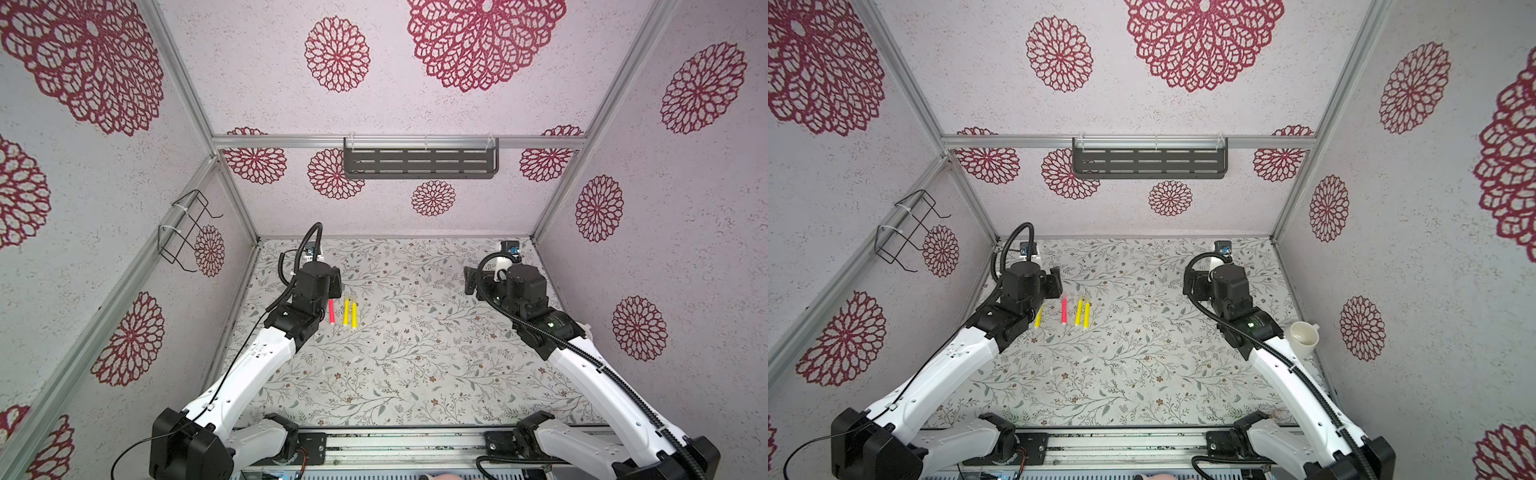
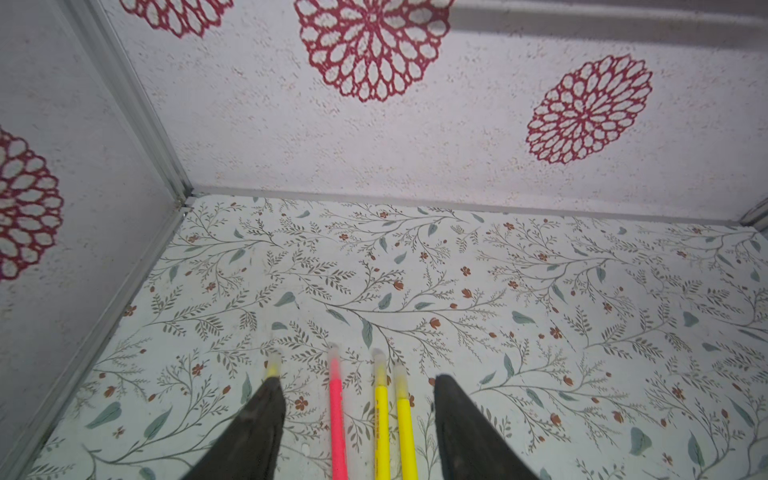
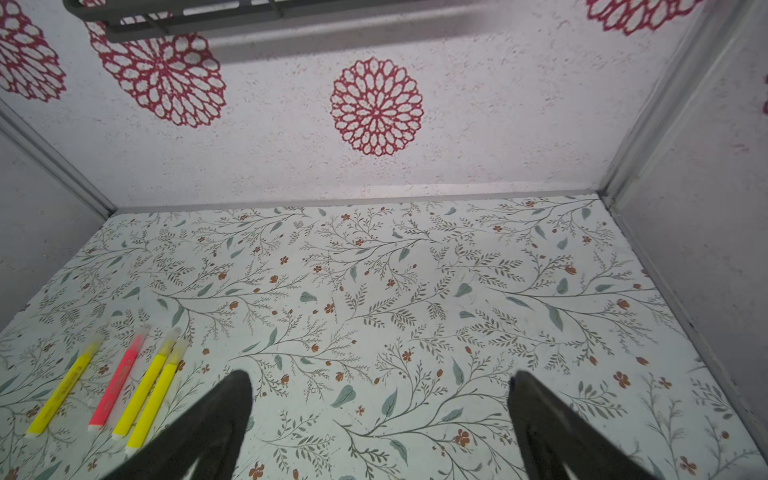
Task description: Insert the pens into the pen caps
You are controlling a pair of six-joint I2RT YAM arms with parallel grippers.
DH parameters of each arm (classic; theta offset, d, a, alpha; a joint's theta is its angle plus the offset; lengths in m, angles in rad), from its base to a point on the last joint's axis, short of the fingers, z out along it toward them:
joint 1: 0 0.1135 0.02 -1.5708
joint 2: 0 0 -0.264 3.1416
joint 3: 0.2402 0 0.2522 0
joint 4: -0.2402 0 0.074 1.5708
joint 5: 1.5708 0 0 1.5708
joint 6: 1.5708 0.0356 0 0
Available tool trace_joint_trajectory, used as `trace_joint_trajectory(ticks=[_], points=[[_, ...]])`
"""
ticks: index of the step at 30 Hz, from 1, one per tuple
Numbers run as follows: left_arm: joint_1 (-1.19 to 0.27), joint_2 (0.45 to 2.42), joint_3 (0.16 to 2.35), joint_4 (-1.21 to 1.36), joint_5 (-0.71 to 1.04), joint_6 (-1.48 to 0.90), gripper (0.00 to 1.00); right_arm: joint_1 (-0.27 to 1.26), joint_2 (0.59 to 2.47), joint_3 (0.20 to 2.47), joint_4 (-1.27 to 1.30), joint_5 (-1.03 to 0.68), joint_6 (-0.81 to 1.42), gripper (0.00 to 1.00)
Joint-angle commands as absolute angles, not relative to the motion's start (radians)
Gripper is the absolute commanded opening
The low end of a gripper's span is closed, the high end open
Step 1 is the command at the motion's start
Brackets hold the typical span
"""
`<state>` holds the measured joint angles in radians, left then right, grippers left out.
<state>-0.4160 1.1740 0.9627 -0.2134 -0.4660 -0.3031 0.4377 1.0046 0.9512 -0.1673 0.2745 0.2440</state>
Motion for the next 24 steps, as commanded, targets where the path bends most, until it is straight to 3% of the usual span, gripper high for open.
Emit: trace_joint_trajectory(ticks=[1,10,13,15,16,17,24], points=[[-0.412,1.131,0.921,-0.149,-0.577,-0.274,0.61,0.432,0.916,0.872,0.025,0.384,0.179,0.99],[-0.412,1.047,0.788,-0.083,-0.891,-0.195,0.63,0.432,0.75,0.615,0.22,0.629,0.127,0.99],[-0.412,1.022,0.736,-0.036,-0.972,-0.147,0.64,0.432,0.669,0.47,0.376,0.61,0.09,0.99],[-0.412,1.006,0.685,0.021,-1.008,-0.105,0.69,0.432,0.635,0.401,0.428,0.607,0.061,0.99],[-0.411,0.998,0.664,0.042,-1.023,-0.097,0.79,0.432,0.631,0.385,0.428,0.611,0.05,0.99],[-0.411,0.988,0.643,0.05,-1.031,-0.096,0.83,0.432,0.635,0.374,0.414,0.617,0.045,0.99],[-0.41,0.947,0.53,-0.006,-1.102,-0.203,0.86,0.431,0.664,0.269,0.439,0.718,0.019,0.99]])
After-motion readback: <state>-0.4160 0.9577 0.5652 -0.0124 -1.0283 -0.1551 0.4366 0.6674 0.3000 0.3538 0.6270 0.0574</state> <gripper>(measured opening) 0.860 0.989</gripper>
